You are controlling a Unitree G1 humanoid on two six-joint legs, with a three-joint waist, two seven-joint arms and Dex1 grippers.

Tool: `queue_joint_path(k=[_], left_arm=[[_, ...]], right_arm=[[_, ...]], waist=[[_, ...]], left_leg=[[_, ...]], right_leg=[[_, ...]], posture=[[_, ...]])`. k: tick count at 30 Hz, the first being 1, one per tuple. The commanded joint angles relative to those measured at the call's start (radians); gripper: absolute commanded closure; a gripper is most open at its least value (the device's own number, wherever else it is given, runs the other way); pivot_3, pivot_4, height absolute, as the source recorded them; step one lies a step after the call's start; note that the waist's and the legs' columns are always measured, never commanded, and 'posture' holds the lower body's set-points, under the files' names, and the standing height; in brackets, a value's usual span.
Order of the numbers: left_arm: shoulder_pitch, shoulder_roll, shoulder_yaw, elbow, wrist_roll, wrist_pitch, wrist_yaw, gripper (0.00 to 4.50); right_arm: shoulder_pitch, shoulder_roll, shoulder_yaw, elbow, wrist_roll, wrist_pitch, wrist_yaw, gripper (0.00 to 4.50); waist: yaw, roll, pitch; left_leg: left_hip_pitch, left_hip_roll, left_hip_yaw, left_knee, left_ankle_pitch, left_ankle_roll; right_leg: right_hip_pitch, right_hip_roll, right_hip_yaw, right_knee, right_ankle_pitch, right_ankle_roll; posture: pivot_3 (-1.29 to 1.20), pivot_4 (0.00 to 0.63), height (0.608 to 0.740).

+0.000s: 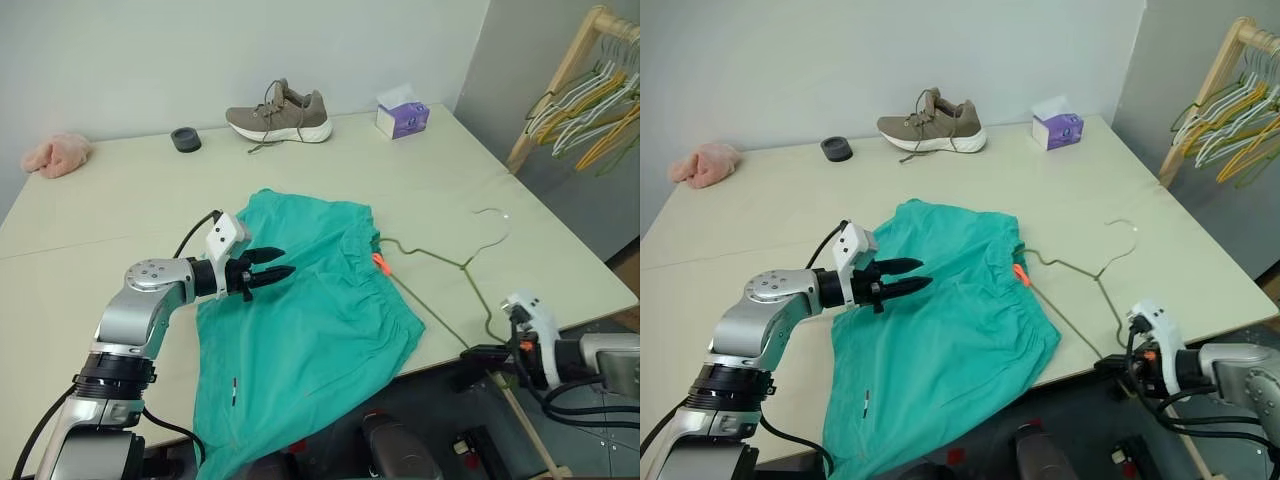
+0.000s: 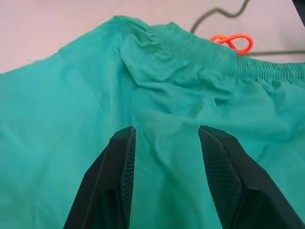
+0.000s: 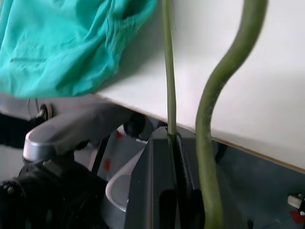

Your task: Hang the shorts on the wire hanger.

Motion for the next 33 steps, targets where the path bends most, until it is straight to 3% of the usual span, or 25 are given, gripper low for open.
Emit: queue_joint_path(k=[1,7,12,19,23,33], left_arm=[[-0.017,0.013,0.020,-0.009,0.006,-0.025,0.000,2.30],[-0.009,0.009,0.012,-0.012,0.017,-0.034,-0.003,2.30],[-0.013,0.008,0.008,0.002,0.031,-0.052,-0.007,2.30],[-0.017,0.005,0.004,0.014,0.044,-0.072,-0.010,2.30],[-0.007,0.009,0.009,0.005,0.045,-0.075,-0.011,2.30],[0.014,0.012,0.029,-0.008,0.038,-0.078,0.009,2.30]], right_arm=[[-0.002,-0.001,0.026,-0.028,0.002,-0.031,-0.017,4.50],[-0.032,-0.010,0.051,0.029,-0.012,-0.045,-0.039,4.50],[-0.151,0.026,0.051,0.134,0.037,0.035,-0.034,4.50],[-0.376,0.169,0.076,0.318,0.022,0.143,-0.114,4.50],[-0.424,0.240,0.106,0.335,0.019,0.187,-0.155,4.50],[-0.466,0.323,0.123,0.302,-0.053,0.057,-0.245,4.50]], waist=[[0.000,-0.001,0.000],[0.001,-0.001,0.001],[-0.002,-0.001,0.001],[-0.001,-0.001,0.001],[0.002,-0.001,0.001],[0.006,0.000,0.000]], left_leg=[[0.000,0.000,0.000,0.000,0.000,0.000],[0.000,0.000,0.000,0.000,0.000,0.000],[0.000,0.000,0.000,0.000,0.000,0.000],[0.000,0.000,0.000,0.000,0.000,0.000],[-0.002,0.000,0.000,0.000,0.000,0.000],[-0.007,0.000,0.001,0.001,0.000,0.000]], right_leg=[[0.000,0.000,0.000,0.000,0.000,0.000],[0.000,-0.001,0.000,0.000,0.000,0.000],[0.000,0.000,0.000,0.000,0.000,0.000],[-0.001,0.000,0.000,0.001,0.000,0.000],[-0.002,-0.002,0.000,0.001,0.000,0.000],[-0.007,-0.005,0.000,0.003,0.001,-0.001]], posture=[[-0.27,0.127,0.740],[-0.27,0.126,0.740],[-0.27,0.123,0.740],[-0.25,0.115,0.740],[-0.24,0.109,0.740],[-0.22,0.099,0.740]])
